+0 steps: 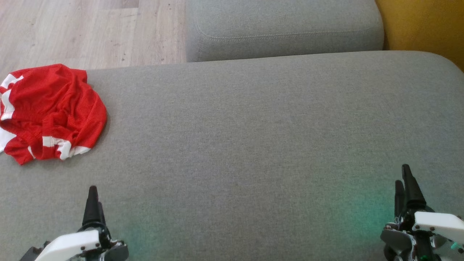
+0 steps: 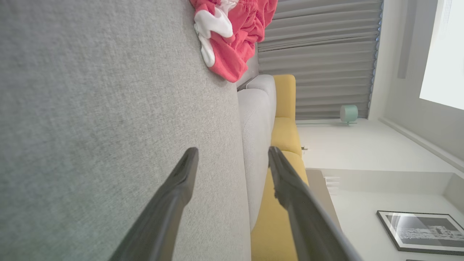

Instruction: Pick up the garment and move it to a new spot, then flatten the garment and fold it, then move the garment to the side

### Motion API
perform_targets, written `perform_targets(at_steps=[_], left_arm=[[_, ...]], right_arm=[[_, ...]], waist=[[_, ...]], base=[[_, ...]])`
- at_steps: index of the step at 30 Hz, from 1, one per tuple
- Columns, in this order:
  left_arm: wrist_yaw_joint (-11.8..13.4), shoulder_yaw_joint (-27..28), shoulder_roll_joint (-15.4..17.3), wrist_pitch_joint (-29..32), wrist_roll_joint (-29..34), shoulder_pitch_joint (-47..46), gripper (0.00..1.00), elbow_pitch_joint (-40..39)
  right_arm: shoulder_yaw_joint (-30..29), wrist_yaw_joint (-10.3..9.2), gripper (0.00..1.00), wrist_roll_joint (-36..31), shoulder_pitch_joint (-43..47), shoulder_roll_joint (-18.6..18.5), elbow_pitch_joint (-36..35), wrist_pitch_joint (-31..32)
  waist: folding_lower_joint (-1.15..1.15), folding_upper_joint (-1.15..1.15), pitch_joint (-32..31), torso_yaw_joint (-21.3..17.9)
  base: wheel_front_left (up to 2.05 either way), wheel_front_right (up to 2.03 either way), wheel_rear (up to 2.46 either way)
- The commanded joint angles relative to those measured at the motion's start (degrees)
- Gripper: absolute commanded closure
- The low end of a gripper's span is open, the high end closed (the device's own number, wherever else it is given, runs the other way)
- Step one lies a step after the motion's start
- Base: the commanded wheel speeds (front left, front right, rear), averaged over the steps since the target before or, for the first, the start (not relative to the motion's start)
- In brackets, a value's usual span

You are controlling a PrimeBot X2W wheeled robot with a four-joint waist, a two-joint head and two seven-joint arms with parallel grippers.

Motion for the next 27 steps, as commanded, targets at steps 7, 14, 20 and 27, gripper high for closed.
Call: perform_targets(at_steps=[7,14,20,27], left_arm=[[0.66,-0.51,0.21,-1.34,5.78,-1.3,0.0,-4.4],[1.6,-1.78,0.22,-2.53,12.39,-1.22,0.0,-6.51],[2.14,-2.79,0.24,-3.56,17.66,-1.03,0.0,-7.69],[2.89,-3.73,0.25,-4.91,24.07,-0.57,0.0,-8.63]], right_arm=[[0.84,-0.01,0.0,-5.47,-1.78,-0.28,-4.02,-1.56],[1.92,-0.01,0.0,-12.6,-1.53,-0.31,-6.05,-2.74],[3.24,-0.01,0.0,-18.93,-1.2,-0.33,-7.11,-3.76],[4.53,-0.02,0.0,-26.07,-0.78,-0.35,-7.11,-5.1]], waist=[[0.0,0.0,0.03,0.1],[0.0,0.0,0.06,0.26],[0.0,0.0,0.05,0.42],[0.0,0.0,-0.06,0.65]], base=[[0.0,0.0,0.0],[0.0,0.0,0.0],[0.0,0.0,0.0],[0.0,0.0,0.0]])
